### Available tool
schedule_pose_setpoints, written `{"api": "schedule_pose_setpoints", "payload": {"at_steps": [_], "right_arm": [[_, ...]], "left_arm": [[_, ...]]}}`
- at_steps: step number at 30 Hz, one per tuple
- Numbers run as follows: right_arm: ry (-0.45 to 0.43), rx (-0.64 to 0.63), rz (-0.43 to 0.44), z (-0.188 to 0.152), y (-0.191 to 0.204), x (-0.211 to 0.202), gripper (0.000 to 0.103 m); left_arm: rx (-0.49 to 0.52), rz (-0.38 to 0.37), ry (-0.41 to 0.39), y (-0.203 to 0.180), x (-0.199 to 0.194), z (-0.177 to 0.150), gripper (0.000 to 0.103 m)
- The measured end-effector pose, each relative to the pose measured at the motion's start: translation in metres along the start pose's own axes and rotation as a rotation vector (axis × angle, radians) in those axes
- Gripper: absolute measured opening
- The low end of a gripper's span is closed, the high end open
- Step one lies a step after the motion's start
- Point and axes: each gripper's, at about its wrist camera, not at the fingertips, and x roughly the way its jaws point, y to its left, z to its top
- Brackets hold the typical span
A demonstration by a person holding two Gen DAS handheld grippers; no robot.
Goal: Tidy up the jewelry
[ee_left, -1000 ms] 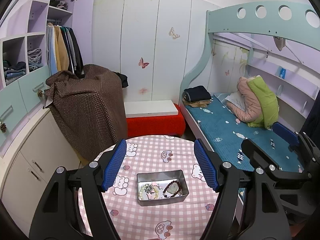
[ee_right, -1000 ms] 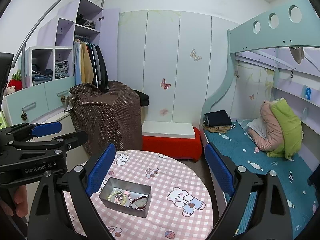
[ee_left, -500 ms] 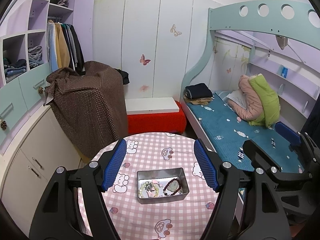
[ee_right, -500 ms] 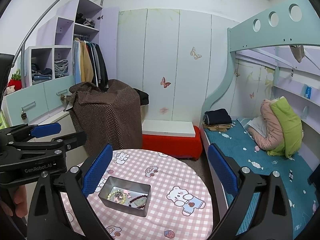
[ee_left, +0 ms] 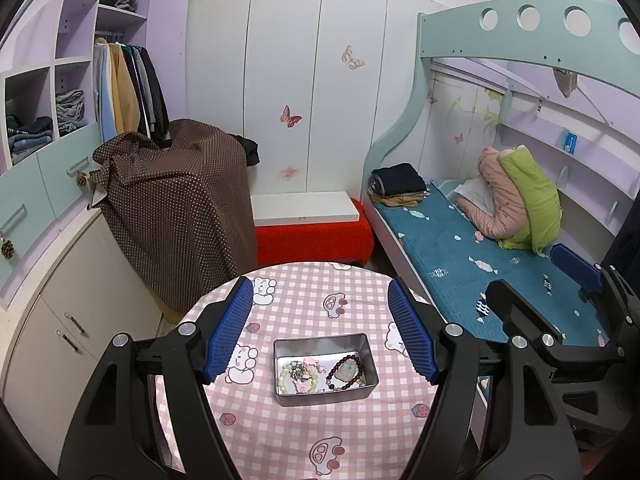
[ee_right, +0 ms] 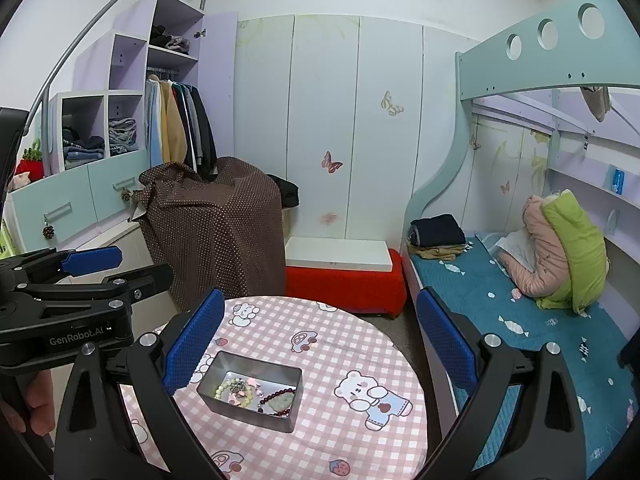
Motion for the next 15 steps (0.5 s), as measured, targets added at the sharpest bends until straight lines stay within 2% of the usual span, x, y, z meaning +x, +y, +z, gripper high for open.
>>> {"api": "schedule_pose_setpoints", "payload": {"at_steps": [15], "right_arm": [[0.007, 0.005, 0.002, -0.001, -0.0017, 0.0031, 0.094]], "left_arm": [[0.0, 0.0, 0.004, 0.0002, 0.0015, 0.0, 0.071]]}}
